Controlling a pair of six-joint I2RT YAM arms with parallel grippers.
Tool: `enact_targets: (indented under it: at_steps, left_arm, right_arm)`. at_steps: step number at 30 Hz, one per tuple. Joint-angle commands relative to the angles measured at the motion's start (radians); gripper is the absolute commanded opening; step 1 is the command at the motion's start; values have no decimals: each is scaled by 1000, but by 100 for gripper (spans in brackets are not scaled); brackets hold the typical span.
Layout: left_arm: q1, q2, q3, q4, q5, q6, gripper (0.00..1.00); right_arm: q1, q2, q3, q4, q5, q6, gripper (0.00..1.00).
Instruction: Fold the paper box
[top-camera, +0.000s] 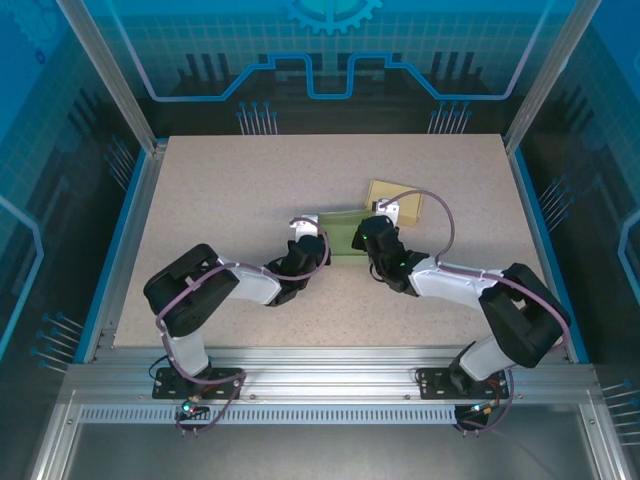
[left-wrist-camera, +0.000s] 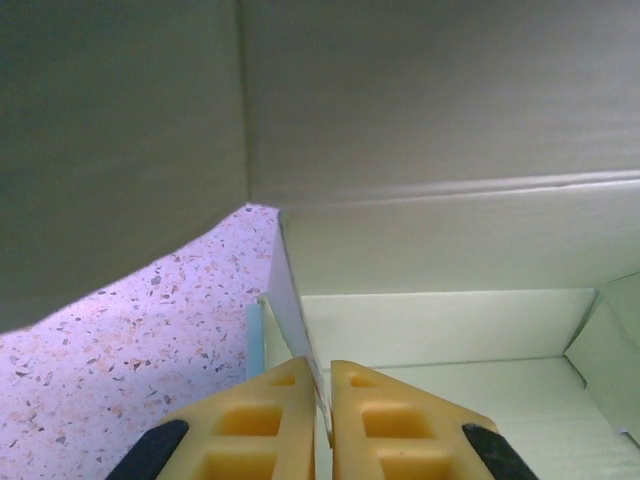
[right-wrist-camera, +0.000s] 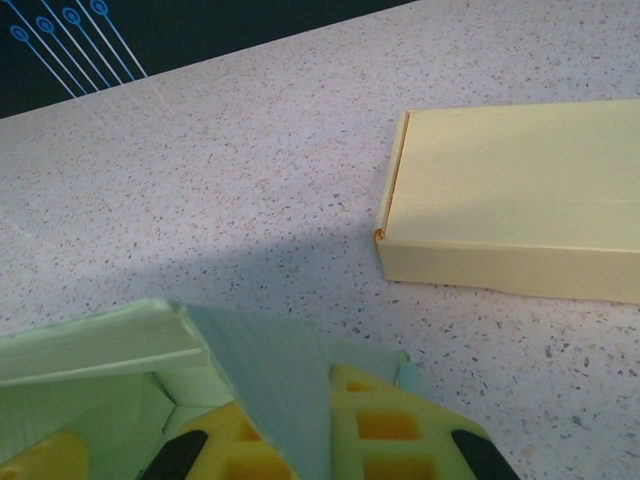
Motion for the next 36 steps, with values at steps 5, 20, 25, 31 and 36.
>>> enact_targets:
  at_steps: [5,20,25,31,36]
  left_arm:
    - [-50,5,-28,32,62,26,12]
    - [-50,-50,-101,98,64,55,48]
    - [-50,-148,-164,100,88,87,80]
    - [-50,-300,-231,-1,150,34,99]
    - [-50,-483,-266,-200,181,-23,99]
  right_arm:
    - [32,6,-40,24,-93,34,0]
    - [65,4,-178,50,-21,-16,0]
    - [64,23,-169,43,8,-14,0]
    - [66,29,-152,17,27,-21,0]
    - [68,17,-152,8,20,-29,2]
